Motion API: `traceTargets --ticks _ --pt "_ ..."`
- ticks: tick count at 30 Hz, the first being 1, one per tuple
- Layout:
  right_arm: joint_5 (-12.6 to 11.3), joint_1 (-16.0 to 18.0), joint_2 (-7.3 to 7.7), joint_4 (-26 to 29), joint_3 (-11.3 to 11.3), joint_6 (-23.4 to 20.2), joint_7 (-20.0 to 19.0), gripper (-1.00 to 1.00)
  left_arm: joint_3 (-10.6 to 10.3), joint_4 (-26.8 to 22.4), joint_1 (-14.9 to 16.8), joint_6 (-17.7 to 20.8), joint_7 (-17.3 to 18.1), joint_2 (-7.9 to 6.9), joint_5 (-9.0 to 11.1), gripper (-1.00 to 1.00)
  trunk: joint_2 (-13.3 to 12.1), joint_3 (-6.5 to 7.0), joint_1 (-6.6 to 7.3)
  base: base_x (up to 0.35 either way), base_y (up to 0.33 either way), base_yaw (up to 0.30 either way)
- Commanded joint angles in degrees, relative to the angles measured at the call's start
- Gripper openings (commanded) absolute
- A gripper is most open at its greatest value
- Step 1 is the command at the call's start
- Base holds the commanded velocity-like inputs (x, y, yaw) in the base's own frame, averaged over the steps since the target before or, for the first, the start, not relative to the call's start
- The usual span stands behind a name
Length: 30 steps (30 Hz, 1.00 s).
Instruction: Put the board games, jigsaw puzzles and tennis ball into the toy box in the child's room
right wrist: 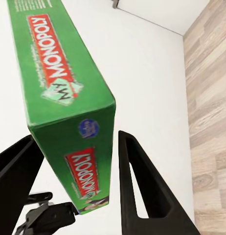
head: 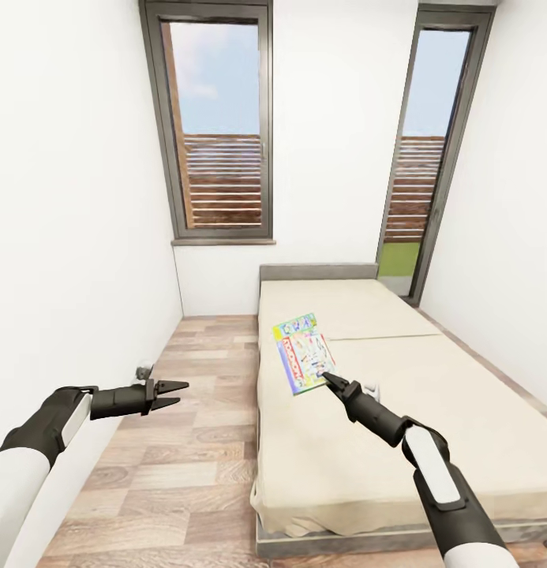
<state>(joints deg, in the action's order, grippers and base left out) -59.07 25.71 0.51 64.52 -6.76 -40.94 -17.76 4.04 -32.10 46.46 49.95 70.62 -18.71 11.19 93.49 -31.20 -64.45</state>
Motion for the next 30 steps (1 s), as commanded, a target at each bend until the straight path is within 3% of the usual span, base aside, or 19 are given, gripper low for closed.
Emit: traceTargets --ticks 1,5,11,25,30 --pt "0.08 0.01 0.03 0.12 -0.11 -0.32 -0.21 -1.0 0.01 0.01 0.03 0.42 0.09 -0.01 0.15 1.0 -0.38 0.12 0.23 0.0 0.0 0.0" --pt "0.13 -0.19 -0.01 0.37 0.13 -0.17 -0.2 -1.0 0.08 0.02 0.03 0.51 0.12 -0.04 0.15 1.0 -1.99 0.84 1.11 0.0 0.0 0.0" --pt "0.18 -0.3 0.02 0.42 2.24 -0.07 -0.21 -1.0 0.11 -0.01 0.03 0.65 0.21 -0.29 0.15 1.0 -4.4 1.92 2.43 0.0 0.0 0.0" --pt "0.18 -0.31 -0.01 0.55 2.84 0.1 0.36 -1.0 0.12 0.01 0.03 0.68 0.06 -0.21 0.07 1.0 -10.01 4.43 5.5 0.0 0.0 0.0" --pt "0.29 -0.28 0.07 0.75 2.84 -0.42 4.27 -1.0 0.08 0.0 0.03 0.6 0.05 -0.17 0.07 1.0 -12.02 5.33 6.6 0.0 0.0 0.0"
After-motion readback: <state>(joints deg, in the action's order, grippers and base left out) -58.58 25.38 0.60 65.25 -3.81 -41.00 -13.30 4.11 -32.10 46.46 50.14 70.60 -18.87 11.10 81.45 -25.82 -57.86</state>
